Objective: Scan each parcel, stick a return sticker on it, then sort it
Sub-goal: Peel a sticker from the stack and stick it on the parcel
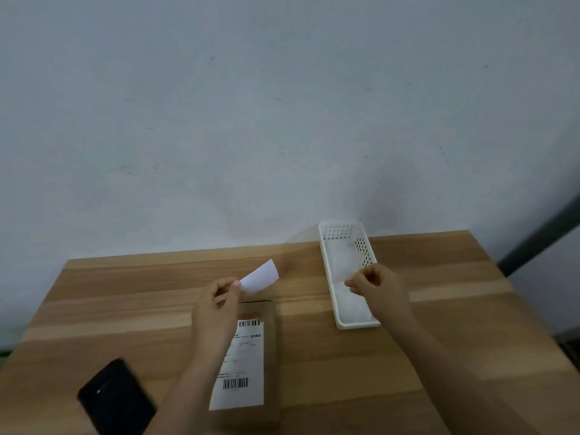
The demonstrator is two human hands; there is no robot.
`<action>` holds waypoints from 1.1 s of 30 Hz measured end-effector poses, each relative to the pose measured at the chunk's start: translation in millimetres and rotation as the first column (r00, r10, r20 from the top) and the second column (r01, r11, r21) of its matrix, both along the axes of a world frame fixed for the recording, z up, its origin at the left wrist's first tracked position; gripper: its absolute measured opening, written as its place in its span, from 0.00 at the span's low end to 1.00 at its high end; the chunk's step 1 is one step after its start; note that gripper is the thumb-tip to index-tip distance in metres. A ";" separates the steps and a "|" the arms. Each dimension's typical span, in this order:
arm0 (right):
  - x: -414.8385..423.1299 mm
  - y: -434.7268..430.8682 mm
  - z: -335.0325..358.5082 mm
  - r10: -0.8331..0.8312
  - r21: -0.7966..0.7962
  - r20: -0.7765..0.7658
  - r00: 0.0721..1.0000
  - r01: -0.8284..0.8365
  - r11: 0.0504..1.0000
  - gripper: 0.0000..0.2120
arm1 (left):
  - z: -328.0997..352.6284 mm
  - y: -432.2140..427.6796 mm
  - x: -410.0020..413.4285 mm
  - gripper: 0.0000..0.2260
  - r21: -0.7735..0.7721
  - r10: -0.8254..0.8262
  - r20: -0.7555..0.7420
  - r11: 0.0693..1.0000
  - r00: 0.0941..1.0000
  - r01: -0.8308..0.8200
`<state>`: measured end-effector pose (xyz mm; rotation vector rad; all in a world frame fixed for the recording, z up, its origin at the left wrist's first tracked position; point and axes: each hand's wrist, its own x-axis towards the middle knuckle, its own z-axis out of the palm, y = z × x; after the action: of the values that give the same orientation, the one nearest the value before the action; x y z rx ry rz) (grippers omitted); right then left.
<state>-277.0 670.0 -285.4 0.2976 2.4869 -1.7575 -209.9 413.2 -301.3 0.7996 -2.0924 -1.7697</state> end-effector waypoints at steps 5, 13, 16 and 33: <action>-33.3 19.4 -25.4 0.230 0.552 -0.197 0.953 -0.086 0.830 0.08 | -12.6 16.4 -17.9 0.04 -0.052 -0.035 0.026 0.998 0.999 0.037; -59.5 14.9 -71.8 0.471 0.798 0.088 0.878 -0.345 0.494 0.02 | -43.3 15.6 -9.7 0.12 -0.036 -0.087 0.107 0.995 0.990 0.091; -55.4 9.2 -70.8 0.451 0.715 0.036 0.892 -0.338 0.612 0.06 | -48.0 11.3 -3.2 0.13 -0.027 -0.096 0.112 0.995 0.989 0.100; 58.9 -103.2 -21.4 0.453 0.235 0.075 0.889 -0.457 0.858 0.06 | -16.8 -20.2 81.4 0.14 -0.051 -0.316 0.012 0.947 0.949 0.317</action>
<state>-218.1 566.8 -306.9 -0.2496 2.4904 -1.2560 -128.5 393.0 -318.2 0.4707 -2.3666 -1.8559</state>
